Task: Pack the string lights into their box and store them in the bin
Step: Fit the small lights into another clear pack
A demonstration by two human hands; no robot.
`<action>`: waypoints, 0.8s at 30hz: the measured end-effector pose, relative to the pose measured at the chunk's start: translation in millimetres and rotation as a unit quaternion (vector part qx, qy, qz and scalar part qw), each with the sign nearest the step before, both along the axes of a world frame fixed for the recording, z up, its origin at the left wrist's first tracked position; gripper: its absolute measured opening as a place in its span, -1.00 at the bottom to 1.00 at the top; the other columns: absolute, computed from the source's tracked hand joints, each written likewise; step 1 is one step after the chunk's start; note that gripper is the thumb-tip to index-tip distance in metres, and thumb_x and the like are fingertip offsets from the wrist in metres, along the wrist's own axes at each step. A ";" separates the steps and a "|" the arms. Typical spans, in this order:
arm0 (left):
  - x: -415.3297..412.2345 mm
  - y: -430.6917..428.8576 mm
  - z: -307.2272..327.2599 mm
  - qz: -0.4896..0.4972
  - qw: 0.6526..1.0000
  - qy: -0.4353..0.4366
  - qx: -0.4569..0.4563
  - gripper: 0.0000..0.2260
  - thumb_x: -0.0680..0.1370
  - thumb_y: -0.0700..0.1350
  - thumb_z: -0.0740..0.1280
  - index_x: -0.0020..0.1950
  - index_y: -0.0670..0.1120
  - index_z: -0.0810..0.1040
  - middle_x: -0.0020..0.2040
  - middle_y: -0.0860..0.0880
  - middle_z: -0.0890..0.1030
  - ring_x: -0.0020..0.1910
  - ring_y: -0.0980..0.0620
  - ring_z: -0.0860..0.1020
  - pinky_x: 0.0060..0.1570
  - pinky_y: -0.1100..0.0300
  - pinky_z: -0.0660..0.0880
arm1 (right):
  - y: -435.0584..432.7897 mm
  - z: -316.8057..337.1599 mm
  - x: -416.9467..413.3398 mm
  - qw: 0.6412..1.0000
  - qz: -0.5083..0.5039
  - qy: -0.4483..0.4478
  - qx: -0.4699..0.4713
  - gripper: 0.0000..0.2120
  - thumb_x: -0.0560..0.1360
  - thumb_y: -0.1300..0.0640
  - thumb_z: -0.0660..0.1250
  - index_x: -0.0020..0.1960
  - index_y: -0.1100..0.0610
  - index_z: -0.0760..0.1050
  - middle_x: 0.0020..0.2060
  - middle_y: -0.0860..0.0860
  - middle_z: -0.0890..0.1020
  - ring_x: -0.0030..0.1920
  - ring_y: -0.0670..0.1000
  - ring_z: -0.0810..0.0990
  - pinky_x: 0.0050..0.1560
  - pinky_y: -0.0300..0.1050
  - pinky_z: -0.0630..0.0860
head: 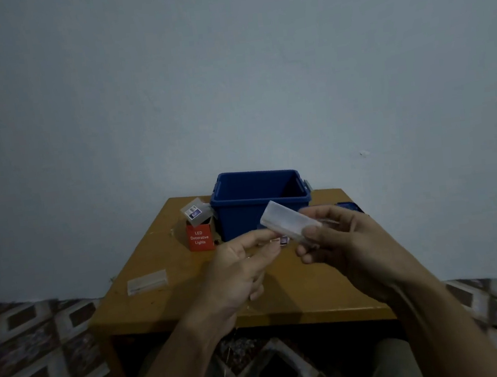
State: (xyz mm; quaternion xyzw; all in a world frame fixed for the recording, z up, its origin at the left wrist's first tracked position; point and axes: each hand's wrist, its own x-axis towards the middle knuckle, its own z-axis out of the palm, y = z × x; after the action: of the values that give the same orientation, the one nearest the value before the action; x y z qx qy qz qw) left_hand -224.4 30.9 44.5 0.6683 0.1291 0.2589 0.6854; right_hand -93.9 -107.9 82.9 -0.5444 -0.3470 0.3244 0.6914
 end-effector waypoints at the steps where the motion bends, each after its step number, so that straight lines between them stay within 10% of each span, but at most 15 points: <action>1: 1.3 -1.2 -0.7 0.000 1.000 0.002 0.004 -0.83 0.59 -0.12 0.36 0.17 -0.01 0.65 -0.55 0.02 0.30 -0.56 0.10 0.18 -0.51 0.21 0.20 | -1.8 -2.8 0.3 1.000 0.000 0.011 -0.001 -0.71 0.48 0.30 0.38 0.19 0.30 0.54 -0.16 0.18 0.65 -0.22 0.12 0.64 -0.19 -0.11 0.66; 20: 25.4 -10.8 3.3 -0.049 0.959 0.162 0.229 -0.63 0.50 0.21 0.32 0.05 -0.06 0.64 -0.14 0.04 0.66 -0.13 0.11 0.60 -0.18 0.26 0.47 | -57.0 -25.7 7.2 0.993 -0.006 0.099 0.059 -0.75 0.39 0.32 0.39 0.06 0.29 0.66 -0.18 0.22 0.65 -0.29 0.12 0.65 -0.27 -0.14 0.65; 24: 32.0 -5.6 9.4 -0.069 0.945 0.211 0.241 -0.84 0.64 -0.12 0.30 0.10 -0.12 0.65 -0.28 0.05 0.62 -0.29 0.11 0.56 -0.34 0.25 0.43 | -65.3 -31.8 9.6 0.997 0.030 0.064 0.032 -0.76 0.37 0.28 0.54 0.04 0.25 0.69 -0.16 0.19 0.66 -0.26 0.11 0.64 -0.23 -0.14 0.65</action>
State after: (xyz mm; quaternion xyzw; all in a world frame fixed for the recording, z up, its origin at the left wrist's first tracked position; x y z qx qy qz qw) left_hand -192.5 25.3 53.9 0.8602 0.1581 0.0876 0.4768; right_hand -84.3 -173.2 51.1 -0.4896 -0.3282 0.3678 0.7192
